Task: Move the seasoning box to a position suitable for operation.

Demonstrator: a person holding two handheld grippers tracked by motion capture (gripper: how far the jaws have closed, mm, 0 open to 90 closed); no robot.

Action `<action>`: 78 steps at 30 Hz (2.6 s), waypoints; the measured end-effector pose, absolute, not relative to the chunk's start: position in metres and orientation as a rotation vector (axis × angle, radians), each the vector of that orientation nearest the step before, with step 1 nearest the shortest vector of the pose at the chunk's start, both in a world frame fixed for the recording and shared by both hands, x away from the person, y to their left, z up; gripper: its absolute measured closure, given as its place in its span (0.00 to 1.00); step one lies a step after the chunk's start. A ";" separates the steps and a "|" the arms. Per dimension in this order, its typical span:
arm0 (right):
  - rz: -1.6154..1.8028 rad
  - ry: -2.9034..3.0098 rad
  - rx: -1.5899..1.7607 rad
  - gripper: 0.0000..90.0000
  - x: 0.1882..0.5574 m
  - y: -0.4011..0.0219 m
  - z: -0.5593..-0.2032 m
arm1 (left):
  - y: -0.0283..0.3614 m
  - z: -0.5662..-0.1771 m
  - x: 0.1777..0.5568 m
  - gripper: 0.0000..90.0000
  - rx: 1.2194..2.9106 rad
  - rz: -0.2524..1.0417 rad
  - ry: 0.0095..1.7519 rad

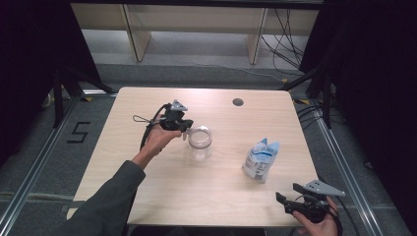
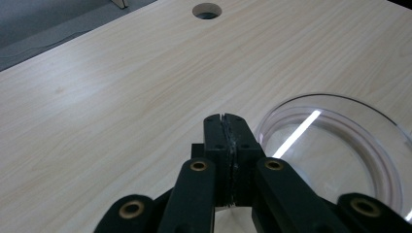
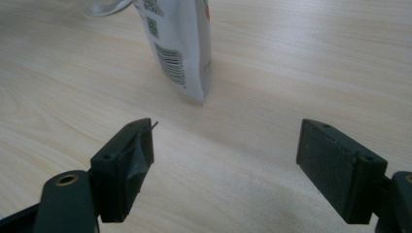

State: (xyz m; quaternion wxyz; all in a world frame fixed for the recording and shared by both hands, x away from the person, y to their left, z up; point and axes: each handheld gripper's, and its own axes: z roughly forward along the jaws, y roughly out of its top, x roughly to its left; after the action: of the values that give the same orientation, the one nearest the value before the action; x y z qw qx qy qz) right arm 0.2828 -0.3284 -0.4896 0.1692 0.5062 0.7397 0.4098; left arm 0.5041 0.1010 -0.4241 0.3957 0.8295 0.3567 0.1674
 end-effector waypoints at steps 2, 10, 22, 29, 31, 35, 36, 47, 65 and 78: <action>1.164 2.103 1.438 0.25 0.283 -0.328 -0.490 | 0.102 -0.424 0.503 0.98 2.093 0.418 0.911; 1.162 2.106 1.433 0.25 0.283 -0.328 -0.490 | 0.108 -0.423 0.495 0.97 2.070 0.397 0.921; 1.170 2.101 1.451 0.25 0.283 -0.327 -0.490 | 0.113 -0.423 0.483 0.97 2.045 0.392 0.933; 1.163 2.104 1.425 0.25 0.284 -0.328 -0.490 | 0.116 -0.422 0.475 0.96 2.052 0.392 0.937; 1.167 2.102 1.445 0.25 0.283 -0.328 -0.490 | 0.117 -0.421 0.474 0.95 2.068 0.400 0.925; 1.163 2.102 1.435 0.25 0.283 -0.328 -0.490 | 0.117 -0.421 0.471 0.94 2.073 0.407 0.924; 1.163 2.102 1.435 0.25 0.283 -0.328 -0.490 | 0.117 -0.421 0.471 0.94 2.073 0.407 0.924; 1.171 2.107 1.437 0.25 0.283 -0.328 -0.490 | 0.140 -0.412 0.462 0.69 1.911 0.412 0.904; 1.156 2.116 1.410 0.25 0.284 -0.329 -0.490 | 0.163 -0.466 0.449 0.51 1.915 0.488 0.878; 1.160 2.120 1.404 0.25 0.285 -0.329 -0.491 | 0.156 -0.491 0.455 0.56 1.901 0.535 0.895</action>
State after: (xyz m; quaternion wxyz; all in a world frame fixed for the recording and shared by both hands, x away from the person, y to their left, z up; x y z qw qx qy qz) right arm 0.2852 -0.3289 -0.4911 0.1725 0.4949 0.7471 0.4089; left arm 0.4546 0.1557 -0.4909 0.4676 0.7750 0.3649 0.2180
